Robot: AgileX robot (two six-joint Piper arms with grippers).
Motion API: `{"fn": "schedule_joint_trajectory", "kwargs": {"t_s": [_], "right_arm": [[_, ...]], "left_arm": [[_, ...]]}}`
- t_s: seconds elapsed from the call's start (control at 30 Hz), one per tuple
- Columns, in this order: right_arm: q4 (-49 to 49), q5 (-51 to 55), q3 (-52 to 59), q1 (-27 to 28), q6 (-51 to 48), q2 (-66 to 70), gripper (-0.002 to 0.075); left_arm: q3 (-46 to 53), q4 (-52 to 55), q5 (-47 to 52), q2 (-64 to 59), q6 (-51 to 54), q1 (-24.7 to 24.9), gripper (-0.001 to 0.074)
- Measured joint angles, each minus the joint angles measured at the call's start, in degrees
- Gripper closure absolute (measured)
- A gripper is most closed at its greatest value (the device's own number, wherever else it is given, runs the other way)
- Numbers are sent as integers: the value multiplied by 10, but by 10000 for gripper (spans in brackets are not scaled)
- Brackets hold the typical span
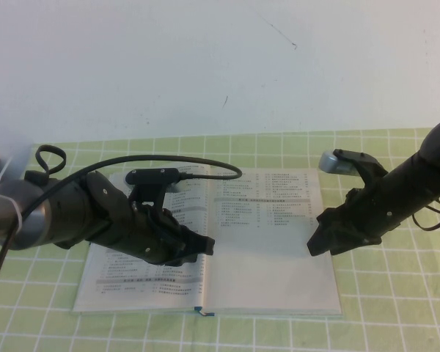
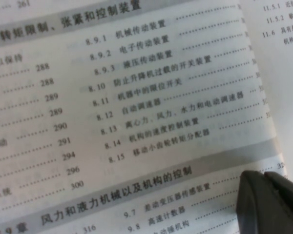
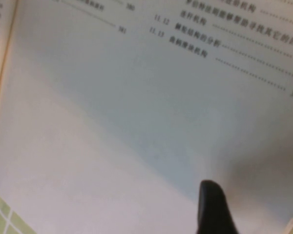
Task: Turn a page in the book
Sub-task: Open the closed book
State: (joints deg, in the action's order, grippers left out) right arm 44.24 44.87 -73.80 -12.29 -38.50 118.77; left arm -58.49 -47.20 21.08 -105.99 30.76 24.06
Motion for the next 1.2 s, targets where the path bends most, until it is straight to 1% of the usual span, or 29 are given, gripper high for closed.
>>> {"fn": "schedule_joint_trajectory", "kwargs": {"t_s": [0.13,0.53,0.87,1.2], "right_arm": [[14,-1,0,0,0,1,354],[15,1,0,0,5,-1,354],[14,2,0,0,11,-40,354],[16,4,-5,-3,13,-33,354]], "left_arm": [[0,0,0,0,0,0,738],[0,-1,0,0,0,0,738],[0,-3,0,0,0,0,738],[0,-8,0,0,-1,0,738]]}}
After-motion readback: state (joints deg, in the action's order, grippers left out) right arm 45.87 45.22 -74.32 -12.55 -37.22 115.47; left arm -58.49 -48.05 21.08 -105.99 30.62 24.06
